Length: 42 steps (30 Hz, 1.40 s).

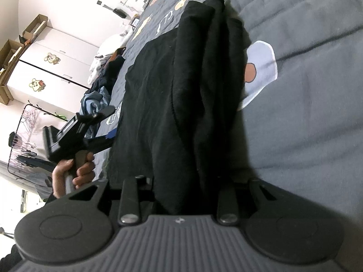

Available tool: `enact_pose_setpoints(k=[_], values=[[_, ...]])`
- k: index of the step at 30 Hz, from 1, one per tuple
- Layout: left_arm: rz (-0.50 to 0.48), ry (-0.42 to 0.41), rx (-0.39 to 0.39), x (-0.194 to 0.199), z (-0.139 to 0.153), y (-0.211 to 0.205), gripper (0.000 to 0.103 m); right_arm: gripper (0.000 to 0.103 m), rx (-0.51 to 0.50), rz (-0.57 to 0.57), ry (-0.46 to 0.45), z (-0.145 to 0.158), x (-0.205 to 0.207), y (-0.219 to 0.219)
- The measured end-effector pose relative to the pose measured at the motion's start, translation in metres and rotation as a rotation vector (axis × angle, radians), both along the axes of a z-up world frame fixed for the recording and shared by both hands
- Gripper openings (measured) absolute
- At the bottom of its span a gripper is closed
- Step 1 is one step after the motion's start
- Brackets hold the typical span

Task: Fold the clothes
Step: 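Grasp the folded shirt's other end with the left gripper while the right gripper holds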

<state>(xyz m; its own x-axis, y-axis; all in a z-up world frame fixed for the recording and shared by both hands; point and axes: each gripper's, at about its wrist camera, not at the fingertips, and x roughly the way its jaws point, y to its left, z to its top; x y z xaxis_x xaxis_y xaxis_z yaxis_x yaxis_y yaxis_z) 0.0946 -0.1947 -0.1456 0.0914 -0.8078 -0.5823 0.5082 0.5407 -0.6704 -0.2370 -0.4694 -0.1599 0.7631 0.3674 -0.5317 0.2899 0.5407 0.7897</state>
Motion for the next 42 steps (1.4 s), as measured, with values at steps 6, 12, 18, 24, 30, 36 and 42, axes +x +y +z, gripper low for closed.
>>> enact_pose_setpoints(k=[6,12,18,24,30,36,42], values=[[-0.056,-0.017,-0.017,0.006,-0.006,-0.016,0.103,0.031,0.007,0.003,-0.005,-0.002,-0.002,-0.001],[-0.083,-0.047,-0.033,0.011,-0.002,-0.029,0.097,0.031,0.004,0.004,-0.006,-0.001,-0.006,0.001],[-0.086,-0.051,-0.057,0.018,-0.004,-0.043,0.075,0.031,0.004,0.005,-0.008,0.0,-0.008,0.005],[-0.135,-0.026,-0.088,0.027,-0.009,-0.059,0.069,0.031,0.005,0.004,-0.008,0.0,-0.011,0.008],[-0.155,-0.008,-0.112,0.034,-0.013,-0.072,0.069,0.031,0.005,0.002,-0.004,0.001,-0.011,0.009],[-0.232,-0.009,-0.126,0.035,-0.016,-0.091,0.069,0.031,0.0,-0.002,0.001,0.001,-0.011,0.011],[-0.252,-0.018,-0.11,0.032,-0.021,-0.094,0.026,0.031,0.003,-0.004,0.001,0.001,-0.011,0.012]])
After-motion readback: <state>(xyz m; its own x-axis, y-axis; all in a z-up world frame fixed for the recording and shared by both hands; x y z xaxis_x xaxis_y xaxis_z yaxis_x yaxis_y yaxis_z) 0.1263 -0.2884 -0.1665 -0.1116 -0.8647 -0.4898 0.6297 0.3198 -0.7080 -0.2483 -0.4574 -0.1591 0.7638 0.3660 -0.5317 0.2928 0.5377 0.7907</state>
